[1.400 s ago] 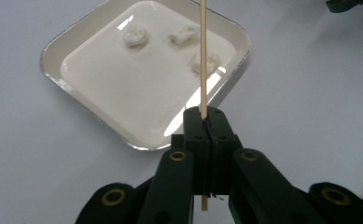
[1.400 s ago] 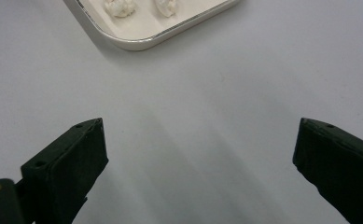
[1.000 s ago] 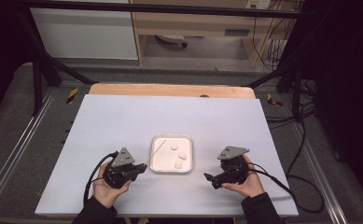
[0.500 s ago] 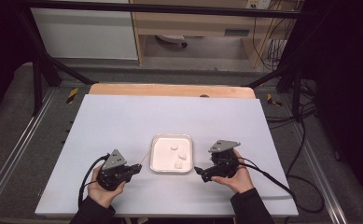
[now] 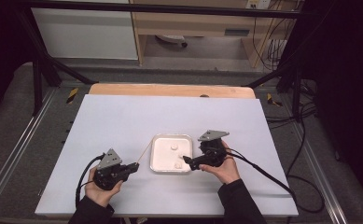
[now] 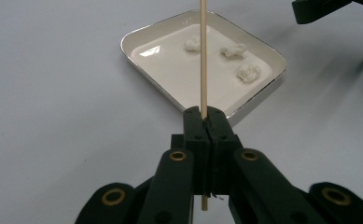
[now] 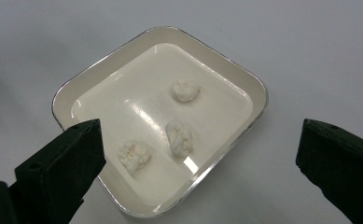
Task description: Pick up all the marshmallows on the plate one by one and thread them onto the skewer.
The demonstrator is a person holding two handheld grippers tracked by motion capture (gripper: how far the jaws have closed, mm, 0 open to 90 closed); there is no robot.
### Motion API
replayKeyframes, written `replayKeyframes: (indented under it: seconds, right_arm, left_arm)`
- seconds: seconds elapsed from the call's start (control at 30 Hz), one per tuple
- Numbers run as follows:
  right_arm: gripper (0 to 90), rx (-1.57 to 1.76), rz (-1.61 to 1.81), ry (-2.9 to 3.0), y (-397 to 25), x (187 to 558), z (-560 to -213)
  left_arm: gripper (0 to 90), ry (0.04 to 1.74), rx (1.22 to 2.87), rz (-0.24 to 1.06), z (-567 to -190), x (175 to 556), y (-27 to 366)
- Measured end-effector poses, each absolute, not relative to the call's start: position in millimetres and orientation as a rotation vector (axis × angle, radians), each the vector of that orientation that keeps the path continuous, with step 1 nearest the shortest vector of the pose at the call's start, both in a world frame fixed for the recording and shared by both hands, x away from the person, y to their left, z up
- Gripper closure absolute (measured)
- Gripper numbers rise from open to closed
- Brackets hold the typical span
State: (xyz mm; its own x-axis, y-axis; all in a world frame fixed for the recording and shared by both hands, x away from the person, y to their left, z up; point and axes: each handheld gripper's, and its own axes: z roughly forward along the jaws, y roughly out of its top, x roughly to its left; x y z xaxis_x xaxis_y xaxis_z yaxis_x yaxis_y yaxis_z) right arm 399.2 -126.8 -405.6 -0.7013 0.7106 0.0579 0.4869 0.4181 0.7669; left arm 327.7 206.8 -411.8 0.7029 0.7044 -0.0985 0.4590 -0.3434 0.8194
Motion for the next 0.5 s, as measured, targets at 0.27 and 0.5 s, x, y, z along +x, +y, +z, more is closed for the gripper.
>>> replayKeyframes:
  seconds: [0.27, 0.5]
  right_arm:
    - [11.3, 1.014, 1.158, 2.439, -112.6, 411.5, -417.8]
    - [26.4, 1.006, 1.169, 2.468, -107.4, 418.9, -428.5]
  left_arm:
    - [88.3, 0.887, 2.001, 0.329, -414.2, 328.3, 205.2]
    - [88.3, 0.883, 2.008, 0.318, -416.5, 328.3, 202.9]
